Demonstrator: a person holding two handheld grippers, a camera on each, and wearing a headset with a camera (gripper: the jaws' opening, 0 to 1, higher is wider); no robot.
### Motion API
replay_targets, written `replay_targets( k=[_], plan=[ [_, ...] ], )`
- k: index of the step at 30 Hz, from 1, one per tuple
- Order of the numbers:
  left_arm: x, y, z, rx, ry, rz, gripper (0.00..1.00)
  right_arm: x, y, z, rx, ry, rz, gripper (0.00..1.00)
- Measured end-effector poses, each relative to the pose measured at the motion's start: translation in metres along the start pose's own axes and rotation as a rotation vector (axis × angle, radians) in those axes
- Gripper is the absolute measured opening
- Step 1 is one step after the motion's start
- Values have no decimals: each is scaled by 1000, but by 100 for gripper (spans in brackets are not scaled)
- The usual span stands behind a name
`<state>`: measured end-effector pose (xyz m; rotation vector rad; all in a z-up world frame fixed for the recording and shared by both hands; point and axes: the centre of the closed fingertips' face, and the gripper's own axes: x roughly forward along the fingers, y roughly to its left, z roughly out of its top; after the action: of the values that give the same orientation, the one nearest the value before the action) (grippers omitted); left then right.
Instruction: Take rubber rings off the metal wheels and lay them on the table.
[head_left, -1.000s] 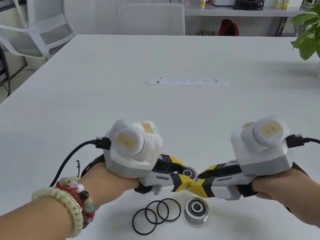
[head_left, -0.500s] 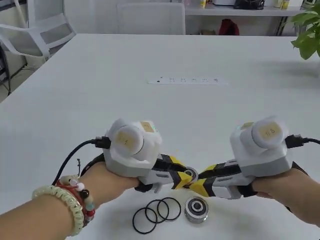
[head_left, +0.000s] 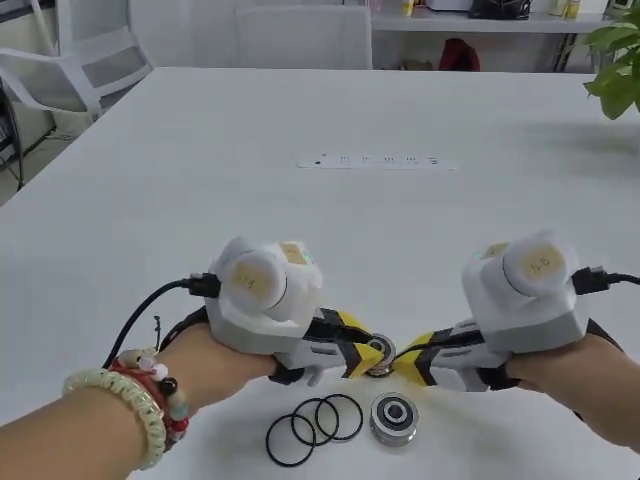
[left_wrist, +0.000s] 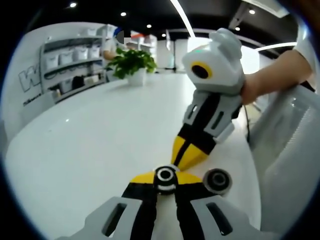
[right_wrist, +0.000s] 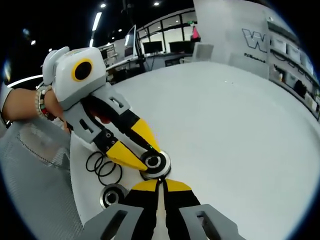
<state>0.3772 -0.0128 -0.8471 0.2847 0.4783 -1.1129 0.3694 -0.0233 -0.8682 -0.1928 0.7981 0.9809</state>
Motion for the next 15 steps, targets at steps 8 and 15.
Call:
replay_targets(
  k=[8, 15],
  plan=[
    [-2, 4, -1, -17, -9, 17, 14, 4, 1, 2, -34, -8, -19, 0],
    [-3, 4, -1, -6, -18, 22, 14, 4, -4, 2, 207, -20, -2, 0]
  ],
)
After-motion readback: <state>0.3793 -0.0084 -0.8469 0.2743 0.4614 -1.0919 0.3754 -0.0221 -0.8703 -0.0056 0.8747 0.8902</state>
